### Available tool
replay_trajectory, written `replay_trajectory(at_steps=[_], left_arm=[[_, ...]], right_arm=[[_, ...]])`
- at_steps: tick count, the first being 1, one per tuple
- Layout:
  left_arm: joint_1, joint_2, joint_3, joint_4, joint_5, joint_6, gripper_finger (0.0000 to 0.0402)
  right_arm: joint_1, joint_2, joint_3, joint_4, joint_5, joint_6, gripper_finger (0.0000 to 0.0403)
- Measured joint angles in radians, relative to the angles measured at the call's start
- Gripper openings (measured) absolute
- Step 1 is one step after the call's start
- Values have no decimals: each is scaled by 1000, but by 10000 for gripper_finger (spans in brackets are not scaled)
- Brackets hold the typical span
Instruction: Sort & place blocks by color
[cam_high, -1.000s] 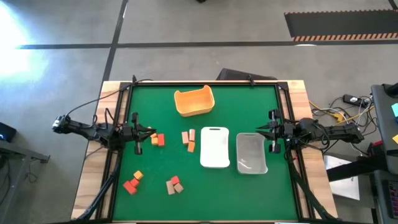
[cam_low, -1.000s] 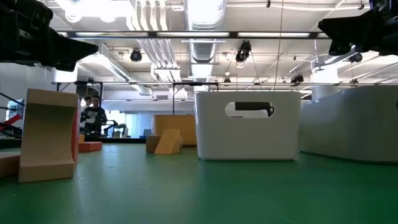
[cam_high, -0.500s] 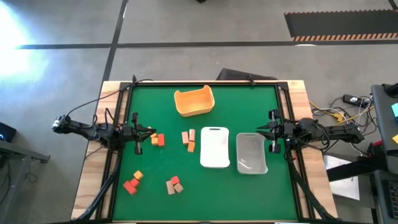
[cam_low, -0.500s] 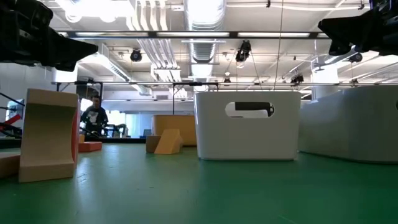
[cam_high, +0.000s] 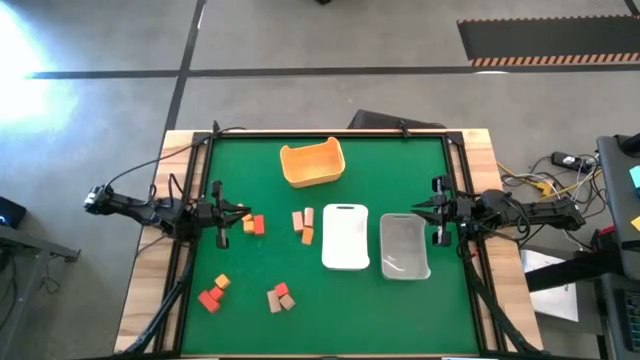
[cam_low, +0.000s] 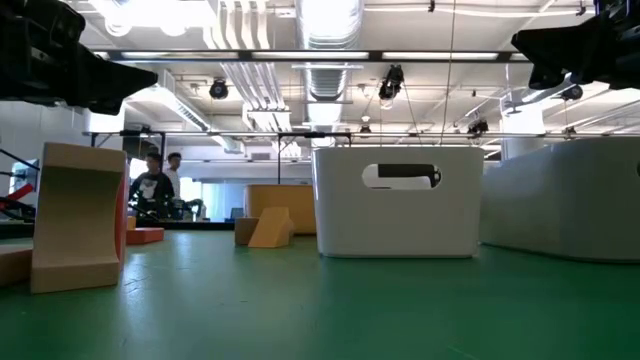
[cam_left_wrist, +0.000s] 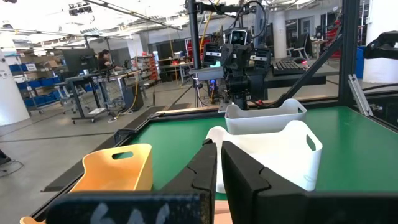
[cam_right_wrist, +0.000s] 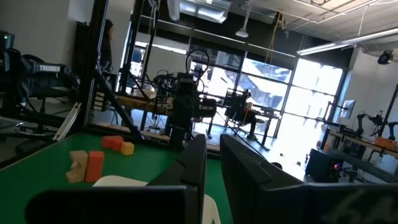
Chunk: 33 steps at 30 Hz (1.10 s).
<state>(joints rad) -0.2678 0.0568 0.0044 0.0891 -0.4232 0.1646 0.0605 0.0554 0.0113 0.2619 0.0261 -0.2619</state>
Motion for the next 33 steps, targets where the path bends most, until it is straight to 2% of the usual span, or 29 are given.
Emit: replay_trajectory(at_steps=[24, 33], left_arm=[[0, 0, 0, 0, -1, 0, 8], [0, 0, 0, 17, -38, 0, 8]], right_arm=[[0, 0, 0, 0, 0, 0, 36], [0, 0, 0, 0, 0, 0, 36]])
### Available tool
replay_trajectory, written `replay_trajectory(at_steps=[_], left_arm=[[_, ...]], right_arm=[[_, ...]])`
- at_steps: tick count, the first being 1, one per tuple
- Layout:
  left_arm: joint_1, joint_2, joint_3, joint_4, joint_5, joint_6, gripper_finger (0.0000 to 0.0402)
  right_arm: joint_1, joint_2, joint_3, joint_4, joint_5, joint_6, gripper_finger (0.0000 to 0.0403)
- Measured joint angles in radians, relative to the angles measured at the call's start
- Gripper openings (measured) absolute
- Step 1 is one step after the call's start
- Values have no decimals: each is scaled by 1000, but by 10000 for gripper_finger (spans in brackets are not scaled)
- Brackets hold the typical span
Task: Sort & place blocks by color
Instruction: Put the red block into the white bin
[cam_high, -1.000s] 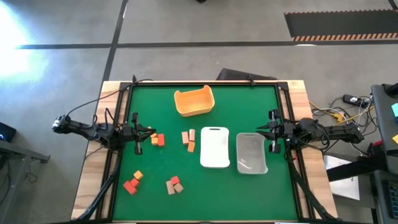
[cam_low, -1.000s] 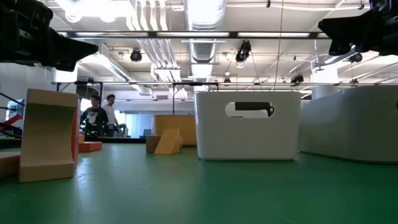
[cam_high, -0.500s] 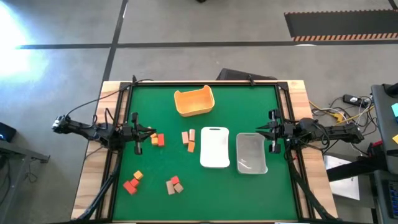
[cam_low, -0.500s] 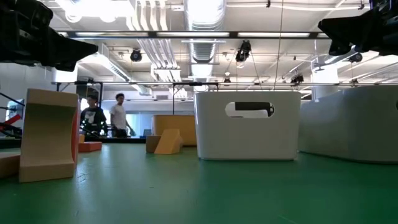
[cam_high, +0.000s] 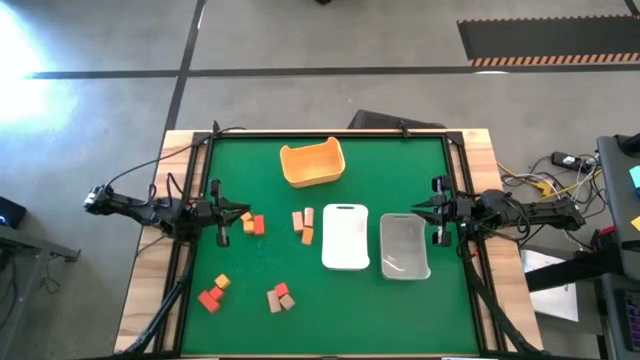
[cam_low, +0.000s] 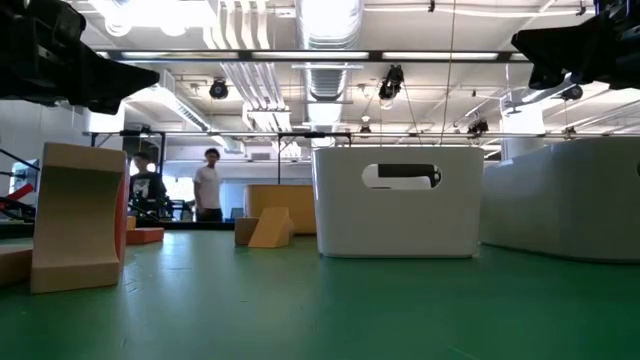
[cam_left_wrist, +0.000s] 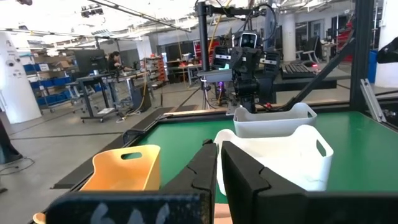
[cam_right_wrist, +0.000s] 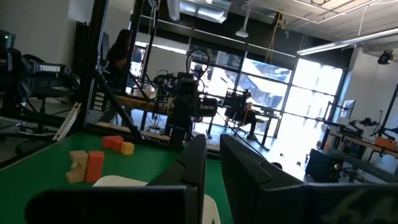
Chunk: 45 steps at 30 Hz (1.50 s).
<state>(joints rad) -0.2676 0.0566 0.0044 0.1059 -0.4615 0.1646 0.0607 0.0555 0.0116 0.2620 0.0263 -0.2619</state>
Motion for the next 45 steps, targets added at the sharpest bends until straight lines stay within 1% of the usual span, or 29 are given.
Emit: replay_trajectory(at_steps=[4, 11, 15, 16, 19, 21, 26, 28, 30, 33, 36, 38, 43, 45], left_arm=[[0, 0, 0, 10, -20, 0, 8], [0, 0, 0, 13, -19, -1, 8], [0, 1, 0, 50, -14, -13, 8], [0, 1, 0, 62, -6, -52, 8], [0, 2, 0, 97, 8, -243, 8], [0, 1, 0, 123, 8, -316, 8], [0, 1, 0, 157, 8, -316, 8], [0, 1, 0, 158, 8, -316, 8], [0, 1, 0, 170, 8, -315, 8], [0, 1, 0, 180, 8, -315, 8], [0, 0, 0, 190, 8, -315, 8], [0, 1, 0, 226, 7, -303, 8], [0, 2, 0, 396, -32, -279, 8], [0, 7, 0, 459, -43, -242, 8]], right_arm=[[0, 0, 0, 0, 0, 0, 36], [0, 0, 0, 0, 0, 0, 36], [0, 0, 0, 0, 0, 0, 36], [0, 0, 0, 0, 0, 0, 36], [0, 0, 0, 0, 0, 0, 36], [0, 0, 0, 0, 0, 0, 36], [0, 0, 0, 8, 0, 0, 36], [0, 0, 0, 14, 0, 30, 36], [0, 0, 0, 22, 0, 116, 36], [-1, 0, 0, 77, 1, 295, 36], [0, 0, 0, 136, 0, 310, 36], [-1, 0, 0, 168, 1, 315, 36], [-1, 11, 0, 257, 1, 309, 36], [-1, 28, 0, 309, 1, 303, 36]])
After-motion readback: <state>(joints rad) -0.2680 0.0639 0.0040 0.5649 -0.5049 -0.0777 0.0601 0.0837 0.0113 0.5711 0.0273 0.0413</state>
